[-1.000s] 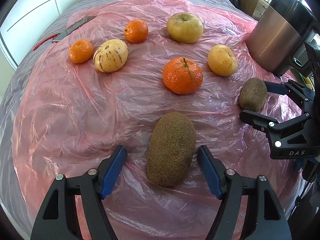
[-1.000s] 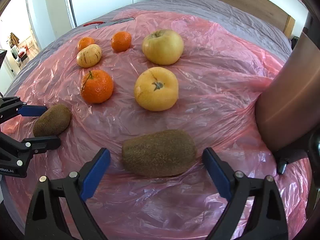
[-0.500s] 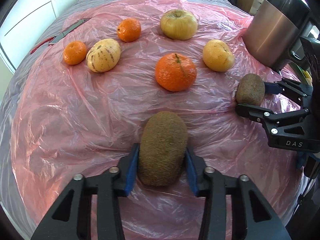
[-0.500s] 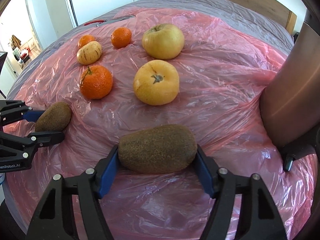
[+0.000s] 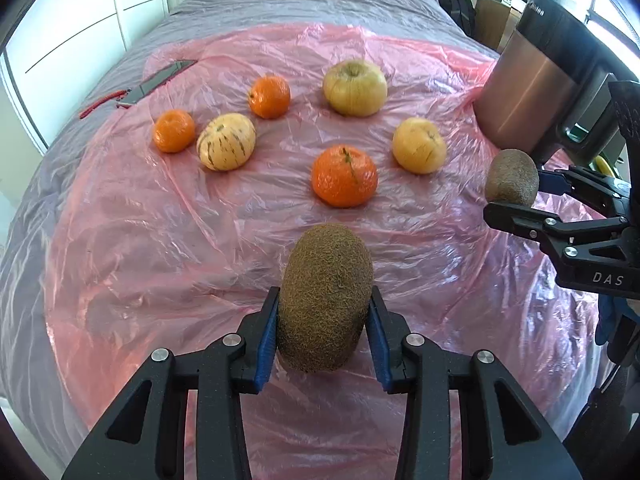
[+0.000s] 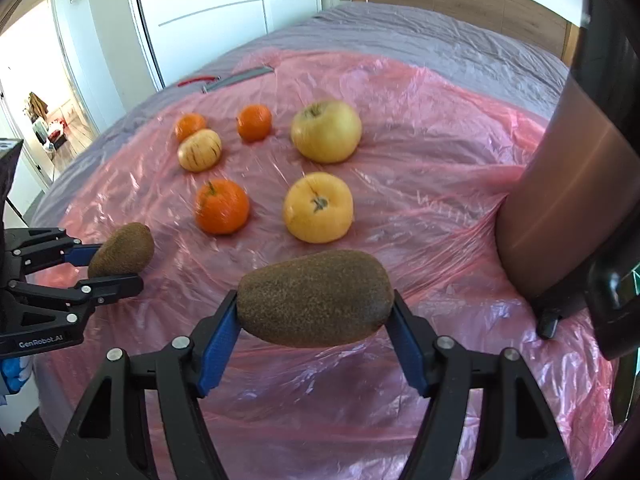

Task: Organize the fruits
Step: 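Carry both kiwis over the green tray with both tools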

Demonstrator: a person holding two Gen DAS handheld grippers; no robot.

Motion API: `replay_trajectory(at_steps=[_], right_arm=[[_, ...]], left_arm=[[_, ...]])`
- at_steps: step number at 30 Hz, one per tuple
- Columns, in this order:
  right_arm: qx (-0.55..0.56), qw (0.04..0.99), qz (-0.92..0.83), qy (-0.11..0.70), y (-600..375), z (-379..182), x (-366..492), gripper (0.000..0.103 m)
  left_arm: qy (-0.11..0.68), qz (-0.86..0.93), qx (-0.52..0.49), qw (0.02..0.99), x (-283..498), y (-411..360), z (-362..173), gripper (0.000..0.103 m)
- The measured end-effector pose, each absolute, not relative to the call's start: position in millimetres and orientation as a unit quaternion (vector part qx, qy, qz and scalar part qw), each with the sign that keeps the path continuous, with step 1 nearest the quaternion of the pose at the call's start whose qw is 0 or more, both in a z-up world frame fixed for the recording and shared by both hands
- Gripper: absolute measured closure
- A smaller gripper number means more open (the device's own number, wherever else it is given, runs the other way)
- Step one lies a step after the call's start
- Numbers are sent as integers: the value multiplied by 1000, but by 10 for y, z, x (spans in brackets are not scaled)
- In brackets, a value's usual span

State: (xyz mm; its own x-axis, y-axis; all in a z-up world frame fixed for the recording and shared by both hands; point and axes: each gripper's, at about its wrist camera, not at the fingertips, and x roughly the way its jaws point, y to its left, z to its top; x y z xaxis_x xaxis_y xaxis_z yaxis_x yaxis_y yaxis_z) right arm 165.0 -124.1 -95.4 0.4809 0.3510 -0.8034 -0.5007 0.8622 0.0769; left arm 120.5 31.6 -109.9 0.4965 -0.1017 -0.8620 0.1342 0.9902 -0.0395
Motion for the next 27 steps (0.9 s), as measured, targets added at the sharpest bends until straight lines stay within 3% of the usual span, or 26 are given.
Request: replay_trajectory(at_steps=[12, 27], right_arm=[[-59, 878, 245, 406, -1747, -356, 1111, 33], [-6, 917, 111, 384, -3420, -71, 822, 33]], left_arm=[[450, -116, 28, 885, 951, -75, -393, 68], [428, -268, 73, 860, 974, -1800, 128, 68]])
